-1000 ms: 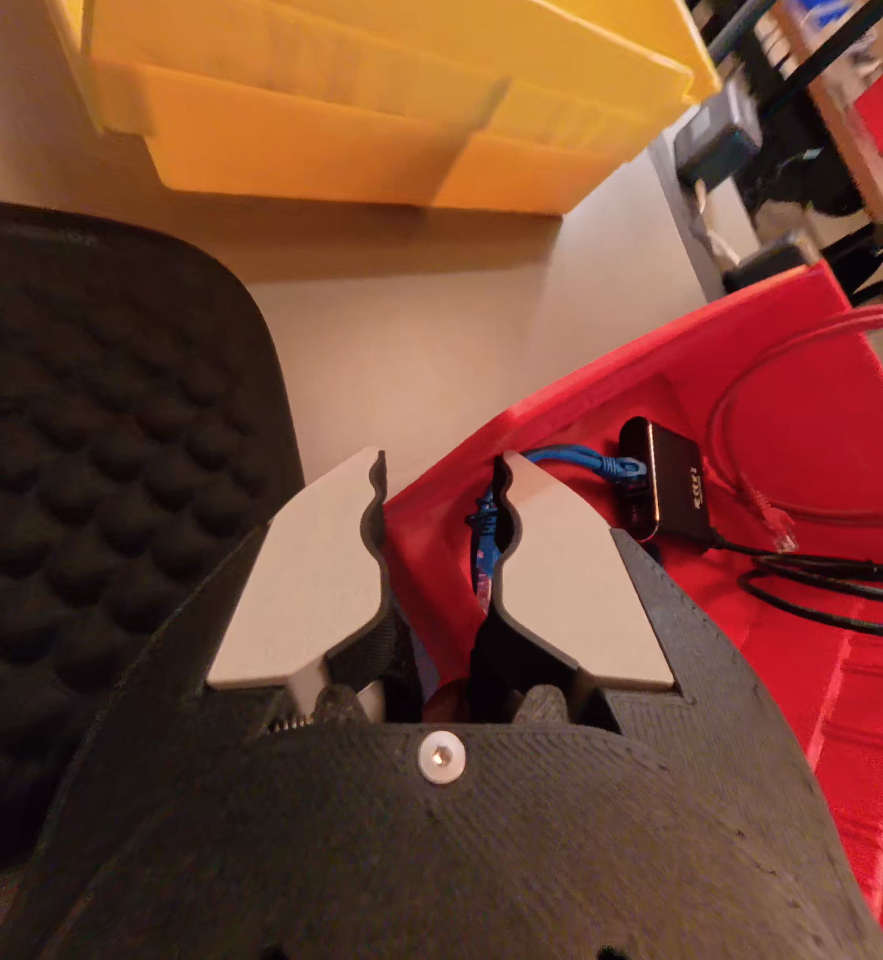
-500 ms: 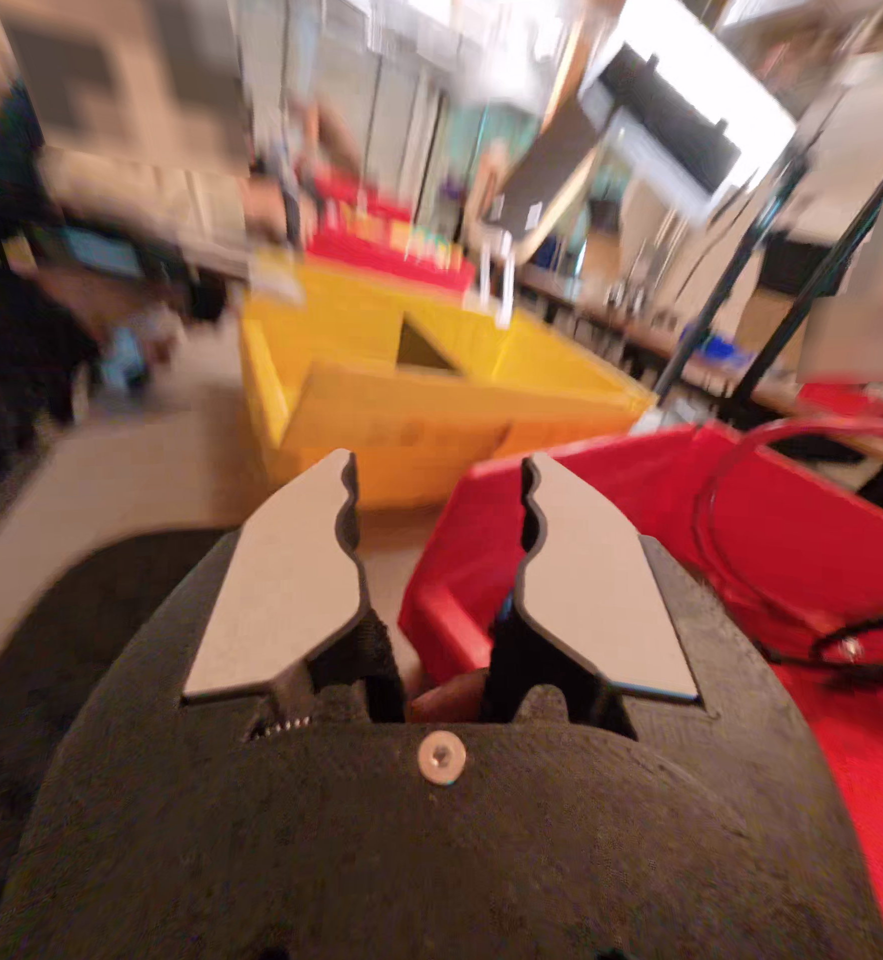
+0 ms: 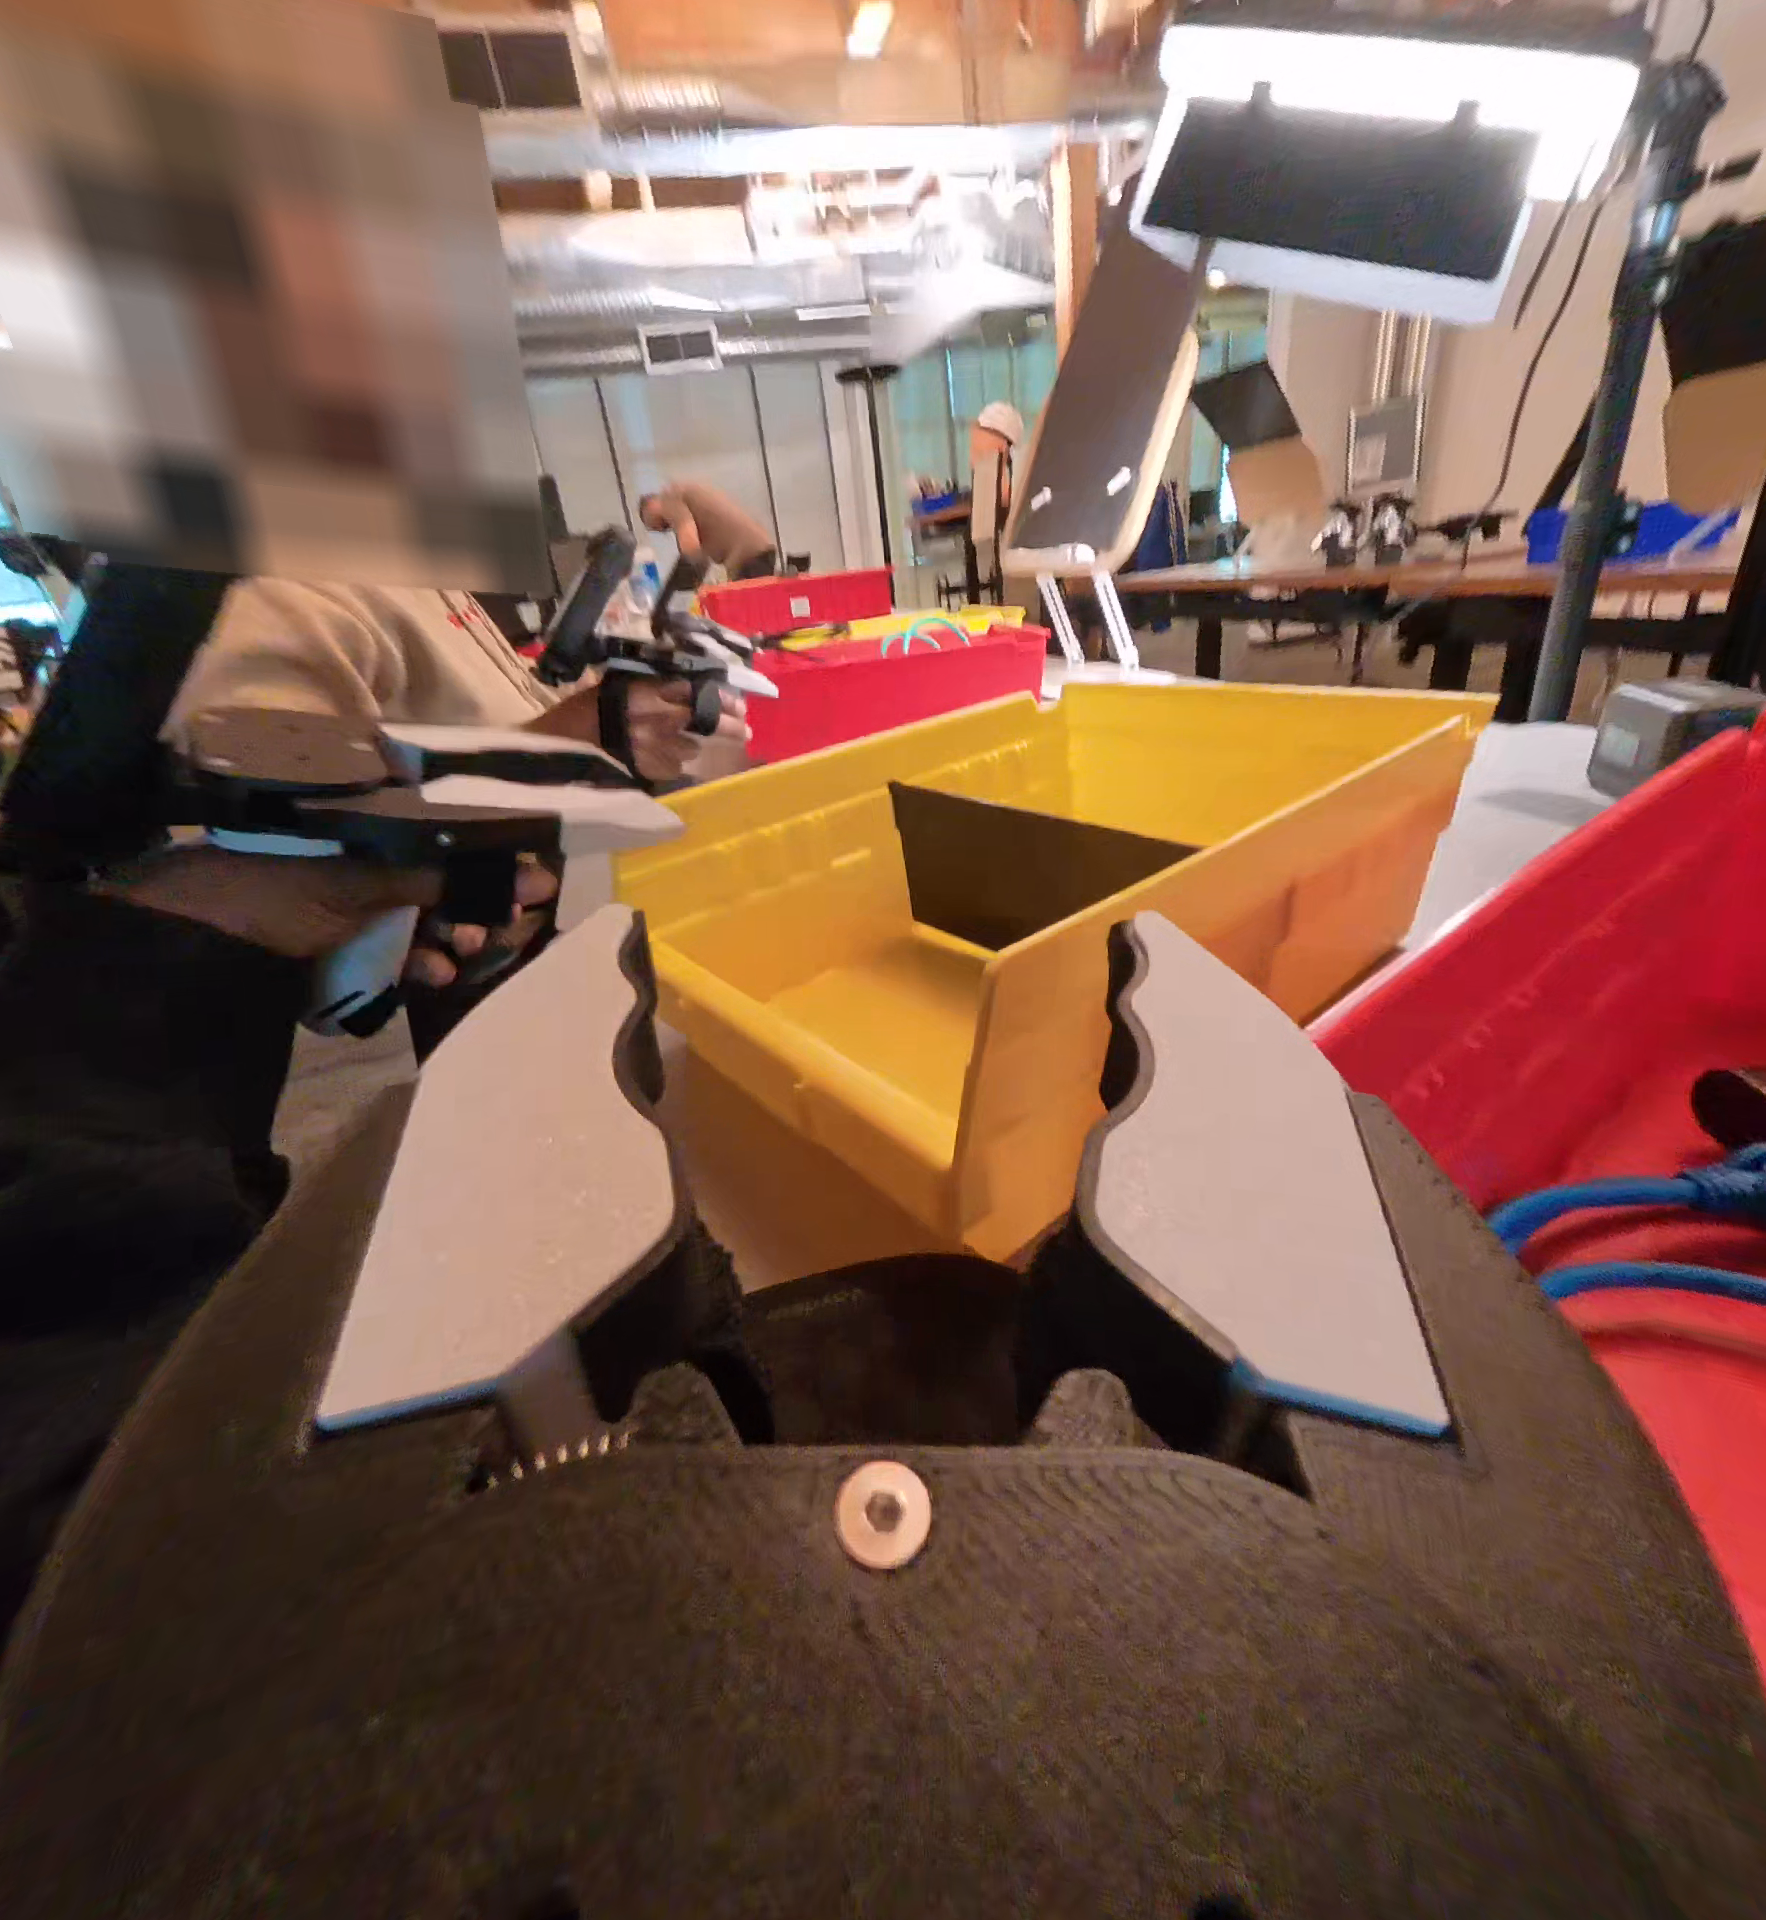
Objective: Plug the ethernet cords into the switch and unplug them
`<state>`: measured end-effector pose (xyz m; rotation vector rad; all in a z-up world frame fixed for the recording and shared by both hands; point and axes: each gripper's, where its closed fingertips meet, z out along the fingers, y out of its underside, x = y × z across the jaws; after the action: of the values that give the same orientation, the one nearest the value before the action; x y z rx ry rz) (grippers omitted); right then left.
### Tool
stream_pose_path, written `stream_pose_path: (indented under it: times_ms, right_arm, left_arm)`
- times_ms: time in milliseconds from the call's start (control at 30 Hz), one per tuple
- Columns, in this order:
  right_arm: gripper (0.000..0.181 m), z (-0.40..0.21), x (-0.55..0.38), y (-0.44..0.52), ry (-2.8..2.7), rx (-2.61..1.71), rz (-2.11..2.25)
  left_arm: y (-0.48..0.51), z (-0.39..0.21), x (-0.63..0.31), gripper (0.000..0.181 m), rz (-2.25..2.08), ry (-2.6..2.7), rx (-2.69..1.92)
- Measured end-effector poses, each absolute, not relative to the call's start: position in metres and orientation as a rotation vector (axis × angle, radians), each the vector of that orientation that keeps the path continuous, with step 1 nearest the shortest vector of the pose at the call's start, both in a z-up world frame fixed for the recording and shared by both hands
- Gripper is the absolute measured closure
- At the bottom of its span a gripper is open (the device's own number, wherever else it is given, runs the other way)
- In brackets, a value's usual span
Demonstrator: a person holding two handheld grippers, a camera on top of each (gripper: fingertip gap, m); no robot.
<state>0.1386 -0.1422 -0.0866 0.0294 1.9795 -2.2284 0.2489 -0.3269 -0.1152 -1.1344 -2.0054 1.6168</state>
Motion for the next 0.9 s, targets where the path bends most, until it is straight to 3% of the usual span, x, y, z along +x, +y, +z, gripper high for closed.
stream_pose_path:
  times_ms: [33,133,267,333,400,467,733,900]
  right_arm:
    - [0.101,-0.090,0.138,-0.146,2.018,0.045,-2.195]
    - [0.105,-0.106,0.135,-0.158,2.171,0.079,-2.094]
    - [0.117,-0.125,0.130,-0.171,2.356,0.129,-1.946]
    - [0.128,-0.132,0.127,-0.175,2.423,0.143,-1.893]
    - [0.140,-0.138,0.124,-0.178,2.485,0.168,-1.846]
    - [0.167,-0.139,0.107,-0.179,2.548,0.279,-1.876]
    - [0.171,-0.096,0.100,-0.166,2.551,-0.022,-2.315]
    - [0.171,-0.035,0.101,-0.134,2.417,-0.213,-2.704]
  left_arm:
    - [-0.330,-0.107,0.250,0.123,1.693,-1.981,-1.097]
    - [-0.333,-0.104,0.242,0.106,1.677,-1.895,-0.968]
    - [-0.336,-0.135,0.228,0.101,1.506,-1.921,-0.996]
    - [-0.333,-0.147,0.219,0.117,1.450,-1.937,-1.065]
    - [-0.328,-0.149,0.214,0.151,1.437,-1.931,-1.135]
    - [-0.331,-0.145,0.222,0.175,1.497,-2.013,-1.138]
    - [-0.297,-0.070,0.238,0.176,1.806,-1.939,-1.106]
    - [-0.262,-0.003,0.242,0.177,2.079,-1.664,-0.962]
